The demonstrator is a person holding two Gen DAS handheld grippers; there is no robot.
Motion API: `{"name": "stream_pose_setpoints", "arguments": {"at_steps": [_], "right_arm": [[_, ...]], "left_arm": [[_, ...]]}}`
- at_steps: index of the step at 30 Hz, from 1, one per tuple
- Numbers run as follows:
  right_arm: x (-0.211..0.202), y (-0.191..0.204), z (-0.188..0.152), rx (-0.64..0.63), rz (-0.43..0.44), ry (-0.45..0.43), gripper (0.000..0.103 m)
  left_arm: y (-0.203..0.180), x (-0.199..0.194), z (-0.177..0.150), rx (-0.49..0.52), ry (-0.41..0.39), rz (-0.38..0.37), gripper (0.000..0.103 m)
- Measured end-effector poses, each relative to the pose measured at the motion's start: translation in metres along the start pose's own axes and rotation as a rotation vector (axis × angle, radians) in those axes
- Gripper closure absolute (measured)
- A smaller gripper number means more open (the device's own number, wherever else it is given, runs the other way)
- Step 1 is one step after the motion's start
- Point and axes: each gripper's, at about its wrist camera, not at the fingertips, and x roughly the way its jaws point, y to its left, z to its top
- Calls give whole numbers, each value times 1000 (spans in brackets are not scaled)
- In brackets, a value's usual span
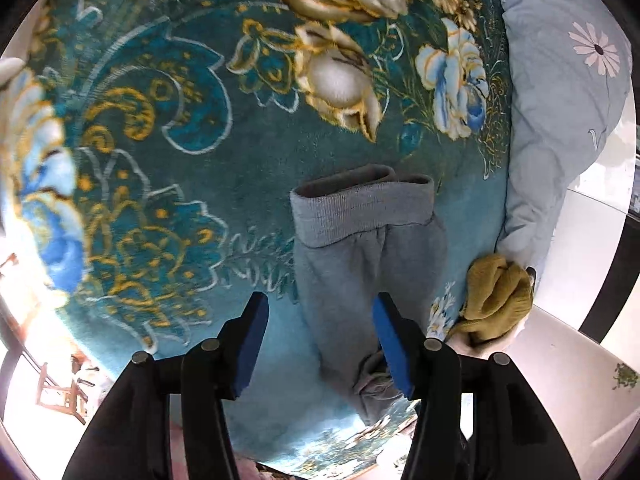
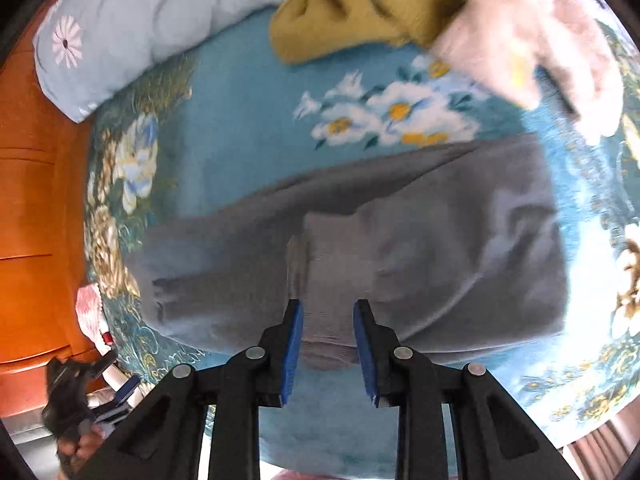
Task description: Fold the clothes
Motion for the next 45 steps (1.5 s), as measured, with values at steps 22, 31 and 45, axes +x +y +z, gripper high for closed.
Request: {"name": "stream_pose_setpoints", "arguments": {"at_steps": [22,31,45], "right_arm": [[-76,-48,-34,11,-251,28,73],[-75,-12,-33,-93,-185,0,73],[-91,-67,-24,-115,-23,-50,73]], "left_arm": [[1,79,32,87,-74,-71,66],[-31,43,1,218,-137,-28,85],[-160,-21,-141,660,-329,108,85]]}}
